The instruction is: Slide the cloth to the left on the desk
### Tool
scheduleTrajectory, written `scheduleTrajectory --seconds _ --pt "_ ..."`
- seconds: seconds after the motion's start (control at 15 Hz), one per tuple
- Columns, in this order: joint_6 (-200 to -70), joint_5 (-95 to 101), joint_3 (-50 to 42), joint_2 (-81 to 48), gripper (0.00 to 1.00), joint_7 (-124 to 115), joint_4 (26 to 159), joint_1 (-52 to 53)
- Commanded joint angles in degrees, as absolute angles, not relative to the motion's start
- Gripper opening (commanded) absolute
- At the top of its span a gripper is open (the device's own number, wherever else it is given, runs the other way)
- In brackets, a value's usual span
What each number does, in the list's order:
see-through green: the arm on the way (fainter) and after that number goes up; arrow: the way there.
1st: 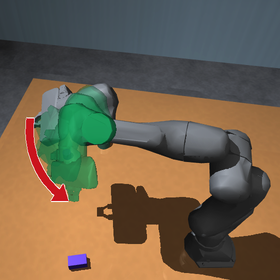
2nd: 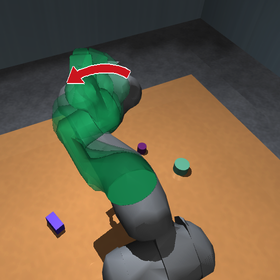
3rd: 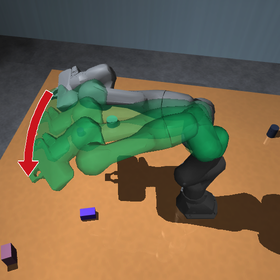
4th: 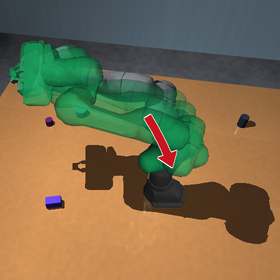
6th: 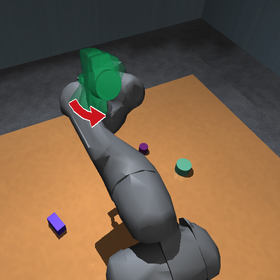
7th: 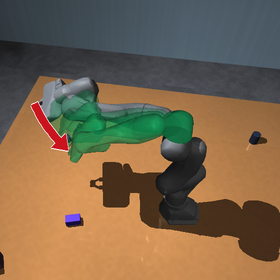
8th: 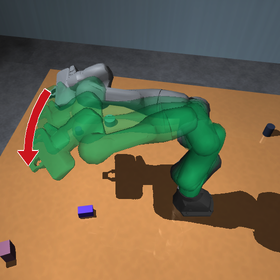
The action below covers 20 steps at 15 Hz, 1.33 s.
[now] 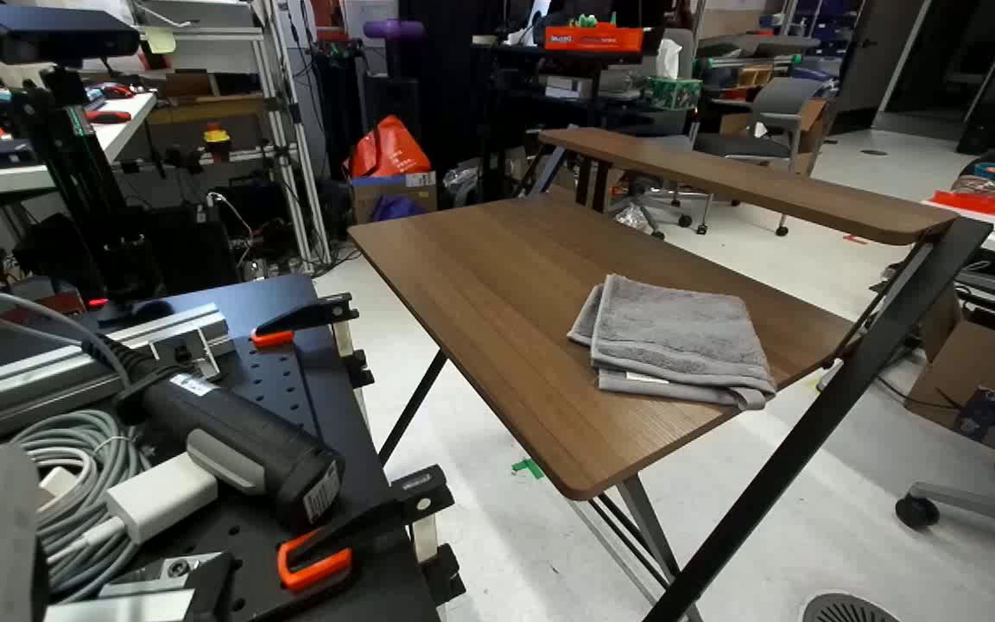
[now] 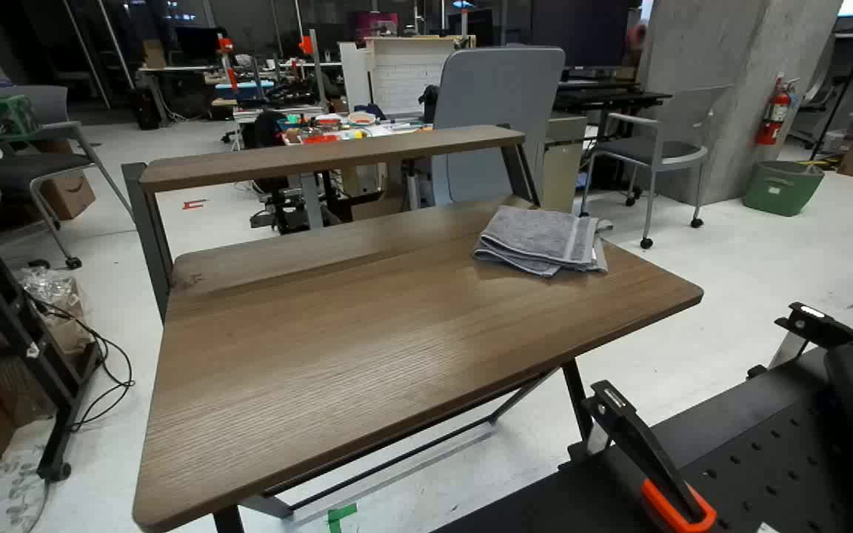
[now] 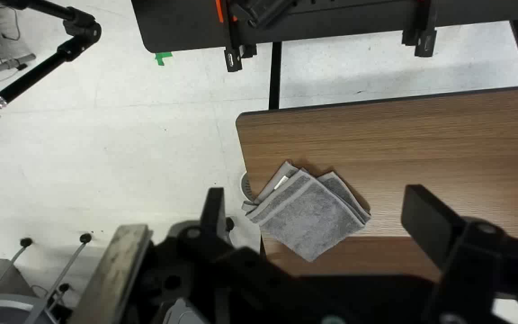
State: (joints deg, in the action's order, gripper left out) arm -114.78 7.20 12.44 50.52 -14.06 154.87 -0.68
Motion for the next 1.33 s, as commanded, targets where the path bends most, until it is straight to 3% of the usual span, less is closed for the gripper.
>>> scheduleTrajectory --seconds 0.0,0.67,1.27 --pt "-114.6 7.6 12.0 50.4 1.0 -14.4 154.7 -0.1" --pt "-119.3 8.8 12.2 46.4 1.0 -17.4 153.7 -2.8" --pt "-136.9 10.1 14.0 21.2 1.0 -28.6 144.8 -14.6"
